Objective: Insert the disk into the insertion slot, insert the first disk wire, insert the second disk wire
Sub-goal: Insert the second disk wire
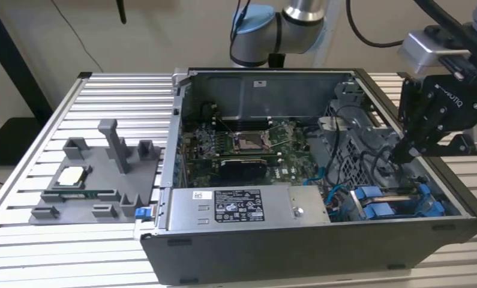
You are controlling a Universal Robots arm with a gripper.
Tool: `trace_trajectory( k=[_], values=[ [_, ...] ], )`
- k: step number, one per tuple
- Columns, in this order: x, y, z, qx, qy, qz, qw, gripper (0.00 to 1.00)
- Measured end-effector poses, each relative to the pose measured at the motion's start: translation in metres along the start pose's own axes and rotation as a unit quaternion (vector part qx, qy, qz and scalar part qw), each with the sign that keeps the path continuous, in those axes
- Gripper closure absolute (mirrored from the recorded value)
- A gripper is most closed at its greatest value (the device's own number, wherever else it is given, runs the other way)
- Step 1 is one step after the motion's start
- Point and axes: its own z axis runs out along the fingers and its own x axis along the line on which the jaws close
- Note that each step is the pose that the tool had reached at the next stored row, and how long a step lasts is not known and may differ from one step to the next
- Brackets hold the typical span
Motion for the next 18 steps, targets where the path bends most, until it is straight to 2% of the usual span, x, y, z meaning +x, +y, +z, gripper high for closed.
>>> trace_trajectory(
  k=[6,8,11,18],
  values=[
    [0.0001,0.0105,0.0004,-0.0138,0.0362,0.002,0.9992,0.84],
    [0.0001,0.0142,0.0007,-0.0176,0.0452,0.003,0.9988,0.84],
    [0.0002,0.0156,0.0023,-0.0184,0.0485,0.003,0.9986,0.84],
    [0.0009,0.015,0.0115,-0.017,0.0488,-0.003,0.9987,0.84]
  ],
)
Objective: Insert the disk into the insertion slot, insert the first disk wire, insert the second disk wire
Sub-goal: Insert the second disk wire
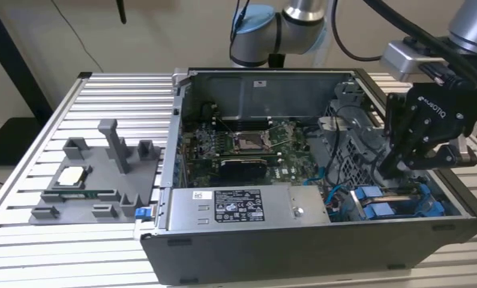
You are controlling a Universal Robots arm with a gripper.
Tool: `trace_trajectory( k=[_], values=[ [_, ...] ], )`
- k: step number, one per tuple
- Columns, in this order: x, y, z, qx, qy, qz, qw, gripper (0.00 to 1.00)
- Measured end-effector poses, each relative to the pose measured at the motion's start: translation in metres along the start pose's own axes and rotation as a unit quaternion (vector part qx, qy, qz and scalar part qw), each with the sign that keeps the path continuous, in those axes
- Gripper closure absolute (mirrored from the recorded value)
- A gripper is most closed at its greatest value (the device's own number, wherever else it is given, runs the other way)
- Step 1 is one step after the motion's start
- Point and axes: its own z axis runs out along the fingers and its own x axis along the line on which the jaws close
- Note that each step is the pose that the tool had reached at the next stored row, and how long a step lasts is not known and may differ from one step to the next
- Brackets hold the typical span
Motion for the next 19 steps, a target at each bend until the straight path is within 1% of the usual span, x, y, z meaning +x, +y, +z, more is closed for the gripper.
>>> trace_trajectory(
  k=[5,11,17,19],
  values=[
    [0.0,-0.0038,0.0028,0.0008,0.0011,-0.014,0.9999,0.84],
    [-0.0001,-0.0141,0.0061,0.001,0.0017,-0.023,0.9997,0.84],
    [0.0,-0.0144,0.0065,0.001,0.0017,-0.023,0.9997,0.84],
    [-0.0001,-0.0147,0.0084,0.0015,0.0012,-0.023,0.9997,0.84]
  ],
)
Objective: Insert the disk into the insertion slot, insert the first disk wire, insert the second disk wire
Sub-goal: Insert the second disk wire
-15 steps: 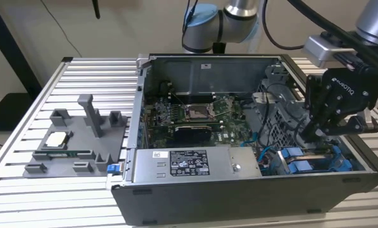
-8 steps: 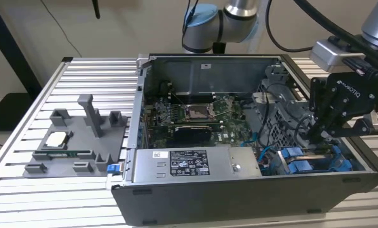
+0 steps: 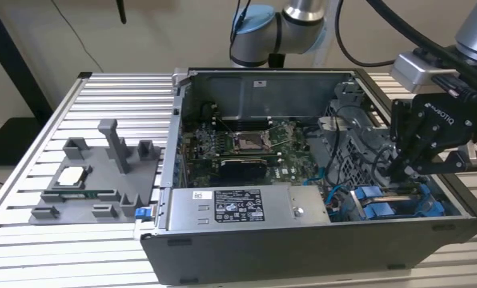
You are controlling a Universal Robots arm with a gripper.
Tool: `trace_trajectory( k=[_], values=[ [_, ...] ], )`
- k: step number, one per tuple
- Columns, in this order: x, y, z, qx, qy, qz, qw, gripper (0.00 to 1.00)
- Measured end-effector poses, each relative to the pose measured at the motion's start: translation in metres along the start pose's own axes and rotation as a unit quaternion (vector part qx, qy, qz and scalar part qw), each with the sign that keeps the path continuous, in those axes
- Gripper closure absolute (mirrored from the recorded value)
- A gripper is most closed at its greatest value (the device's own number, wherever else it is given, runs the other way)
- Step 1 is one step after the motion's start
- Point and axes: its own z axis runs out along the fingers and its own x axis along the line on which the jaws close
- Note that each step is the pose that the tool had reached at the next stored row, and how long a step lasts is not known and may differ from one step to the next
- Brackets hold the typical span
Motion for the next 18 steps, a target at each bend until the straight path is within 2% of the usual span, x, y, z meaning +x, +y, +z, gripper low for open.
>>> trace_trajectory(
  k=[10,15,18],
  values=[
    [0.0,-0.0049,0.0096,0.0064,-0.0076,0.0,1.0,0.84],
    [0.0,-0.0075,0.0154,0.0081,-0.0078,0.0,0.9999,0.84],
    [0.0001,-0.009,0.0164,0.0087,-0.0101,0.0,0.9999,0.84]
  ],
)
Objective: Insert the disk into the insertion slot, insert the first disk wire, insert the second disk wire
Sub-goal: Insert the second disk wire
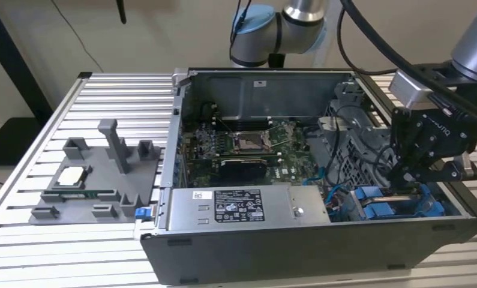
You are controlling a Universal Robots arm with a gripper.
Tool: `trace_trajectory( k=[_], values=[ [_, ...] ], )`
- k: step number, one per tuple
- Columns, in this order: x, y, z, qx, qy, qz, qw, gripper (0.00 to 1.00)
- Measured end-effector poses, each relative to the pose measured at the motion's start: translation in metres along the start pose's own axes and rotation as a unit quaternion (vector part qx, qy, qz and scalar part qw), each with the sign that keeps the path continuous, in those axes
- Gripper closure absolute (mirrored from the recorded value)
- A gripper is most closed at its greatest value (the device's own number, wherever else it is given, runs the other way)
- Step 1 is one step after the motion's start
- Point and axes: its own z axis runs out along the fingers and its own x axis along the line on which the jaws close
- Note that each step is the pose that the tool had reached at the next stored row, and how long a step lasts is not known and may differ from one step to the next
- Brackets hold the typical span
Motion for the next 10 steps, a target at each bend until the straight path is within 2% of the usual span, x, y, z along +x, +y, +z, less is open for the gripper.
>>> trace_trajectory(
  k=[4,10],
  values=[
    [0.0001,-0.0025,0.0012,0.0001,-0.002,0.0,1.0,0.84],
    [0.0001,-0.0028,0.003,0.0002,-0.0026,0.0,1.0,0.84]
  ],
)
